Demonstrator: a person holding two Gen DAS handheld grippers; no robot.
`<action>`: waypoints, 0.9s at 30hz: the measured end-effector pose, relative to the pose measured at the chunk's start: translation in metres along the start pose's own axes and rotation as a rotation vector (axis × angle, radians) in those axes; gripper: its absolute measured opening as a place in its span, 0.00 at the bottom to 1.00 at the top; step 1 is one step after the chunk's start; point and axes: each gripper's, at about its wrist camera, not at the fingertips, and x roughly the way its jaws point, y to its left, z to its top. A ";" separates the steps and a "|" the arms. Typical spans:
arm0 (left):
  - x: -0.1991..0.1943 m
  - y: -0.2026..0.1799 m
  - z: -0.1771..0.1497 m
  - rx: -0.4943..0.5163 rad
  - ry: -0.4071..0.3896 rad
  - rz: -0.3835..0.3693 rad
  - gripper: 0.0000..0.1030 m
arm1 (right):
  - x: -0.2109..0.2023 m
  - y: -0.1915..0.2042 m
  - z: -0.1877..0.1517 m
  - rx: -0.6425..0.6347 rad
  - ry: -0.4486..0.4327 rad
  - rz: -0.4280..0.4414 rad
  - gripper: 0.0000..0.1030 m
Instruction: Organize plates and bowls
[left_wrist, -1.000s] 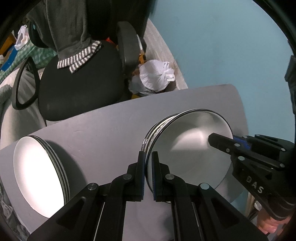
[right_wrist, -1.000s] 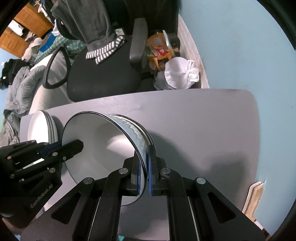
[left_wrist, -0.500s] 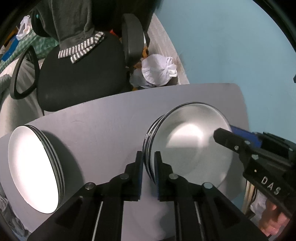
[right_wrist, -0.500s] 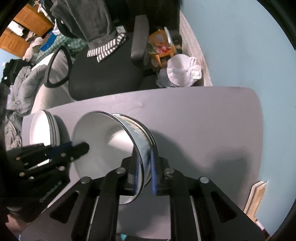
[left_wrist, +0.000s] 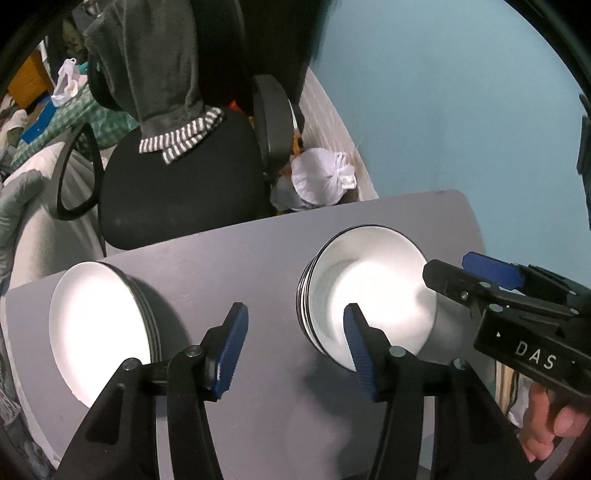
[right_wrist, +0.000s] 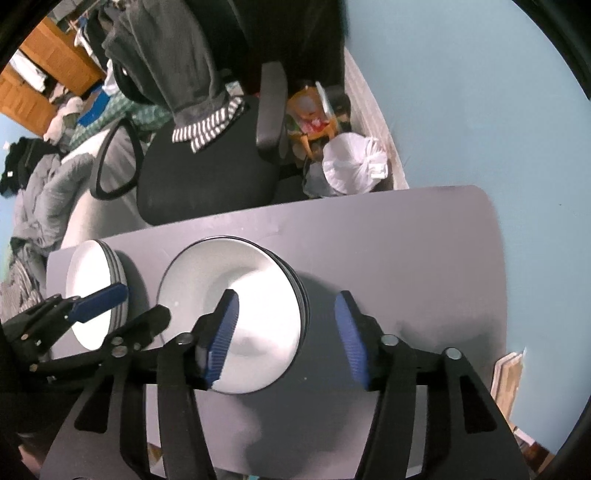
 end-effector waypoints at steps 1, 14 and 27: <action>-0.005 0.001 -0.001 -0.004 -0.008 -0.003 0.54 | -0.003 0.000 -0.001 0.002 -0.008 0.001 0.55; -0.072 0.009 -0.026 -0.020 -0.144 -0.051 0.79 | -0.050 0.012 -0.023 0.027 -0.123 -0.002 0.59; -0.119 0.031 -0.073 -0.074 -0.219 -0.125 0.79 | -0.088 0.034 -0.068 0.047 -0.258 0.062 0.59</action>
